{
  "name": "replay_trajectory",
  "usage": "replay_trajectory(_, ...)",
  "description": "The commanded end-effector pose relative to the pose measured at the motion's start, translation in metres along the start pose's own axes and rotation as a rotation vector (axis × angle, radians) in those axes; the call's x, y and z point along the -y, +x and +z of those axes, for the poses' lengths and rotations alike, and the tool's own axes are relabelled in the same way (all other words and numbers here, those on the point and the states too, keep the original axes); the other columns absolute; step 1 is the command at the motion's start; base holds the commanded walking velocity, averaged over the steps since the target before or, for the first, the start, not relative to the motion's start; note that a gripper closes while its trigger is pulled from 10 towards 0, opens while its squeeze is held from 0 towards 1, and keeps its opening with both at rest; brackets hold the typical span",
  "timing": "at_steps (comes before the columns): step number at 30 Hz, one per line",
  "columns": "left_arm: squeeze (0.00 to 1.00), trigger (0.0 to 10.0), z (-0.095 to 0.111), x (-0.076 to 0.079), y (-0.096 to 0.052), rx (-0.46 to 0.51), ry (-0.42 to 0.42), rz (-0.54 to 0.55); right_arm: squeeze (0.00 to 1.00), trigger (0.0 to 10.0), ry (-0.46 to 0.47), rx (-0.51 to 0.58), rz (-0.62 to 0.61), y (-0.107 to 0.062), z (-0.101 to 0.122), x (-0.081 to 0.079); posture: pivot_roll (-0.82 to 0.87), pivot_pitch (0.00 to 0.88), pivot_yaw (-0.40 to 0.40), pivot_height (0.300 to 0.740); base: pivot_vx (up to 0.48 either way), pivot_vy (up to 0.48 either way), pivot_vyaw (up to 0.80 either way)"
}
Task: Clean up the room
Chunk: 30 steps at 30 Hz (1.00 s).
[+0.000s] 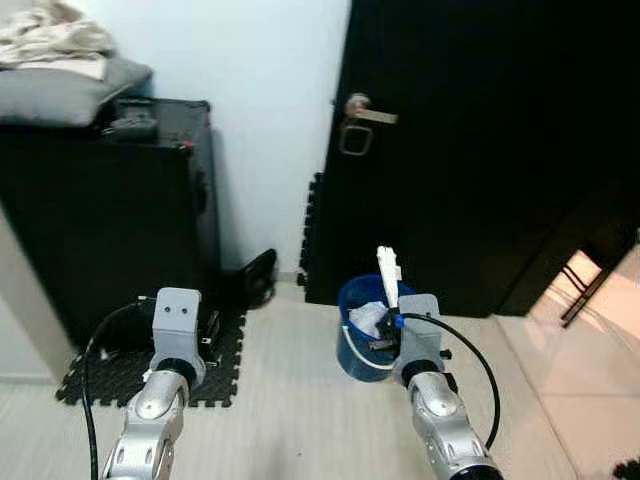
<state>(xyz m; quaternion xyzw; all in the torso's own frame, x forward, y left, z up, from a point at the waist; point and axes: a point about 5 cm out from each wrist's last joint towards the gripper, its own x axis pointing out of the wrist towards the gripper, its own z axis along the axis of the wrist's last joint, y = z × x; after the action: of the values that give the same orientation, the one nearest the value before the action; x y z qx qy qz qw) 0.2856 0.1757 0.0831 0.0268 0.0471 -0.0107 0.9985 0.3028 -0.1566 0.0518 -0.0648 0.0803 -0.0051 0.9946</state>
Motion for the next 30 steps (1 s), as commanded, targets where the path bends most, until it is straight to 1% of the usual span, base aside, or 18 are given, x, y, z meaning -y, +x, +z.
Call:
replay_trajectory(1, 0.00, 10.0, -0.0041, 0.0023, -0.0010, -0.019, -0.007, -0.008, 0.00, 10.0, -0.006, -0.017, -0.010, 0.0005, -0.0023, 0.0012, 0.05, 0.000, -0.085, 0.740, 0.000, 0.000, -0.80)
replay_trajectory(11, 0.00, 10.0, -0.0047, 0.0037, -0.0008, -0.020, 0.004, -0.001, 0.00, 10.0, -0.022, -0.019, 0.004, 0.0020, -0.0022, -0.0011, 0.05, 0.000, -0.089, 0.740, 0.000, 0.000, -0.80)
replay_trajectory(19, 0.00, 10.0, -0.0001, 0.0058, 0.0009, 0.011, 0.012, 0.005, 0.00, 10.0, -0.032, -0.025, 0.026, 0.0023, -0.0040, 0.0002, 0.06, 0.000, -0.092, 0.740, 0.000, 0.000, -0.80)
replay_trajectory(23, 0.00, 10.0, 0.0022, 0.0089, 0.0009, 0.023, 0.013, -0.002, 0.00, 10.0, -0.039, -0.022, 0.051, 0.0037, -0.0021, -0.0028, 0.05, 0.000, -0.089, 0.740, 0.000, 0.000, -0.80)
replay_trajectory(26, 0.00, 10.0, 0.0024, 0.0085, 0.0012, 0.024, 0.009, 0.010, 0.00, 10.0, -0.044, -0.016, 0.062, 0.0043, -0.0002, -0.0052, 0.05, 0.000, -0.089, 0.740, 0.000, 0.000, -0.80)
replay_trajectory(30, 0.00, 10.0, 0.0042, 0.0054, 0.0018, 0.031, -0.017, 0.042, 0.00, 10.0, -0.040, 0.000, 0.085, 0.0053, 0.0028, -0.0068, 0.05, 0.000, -0.090, 0.740, 0.000, 0.000, -0.80)
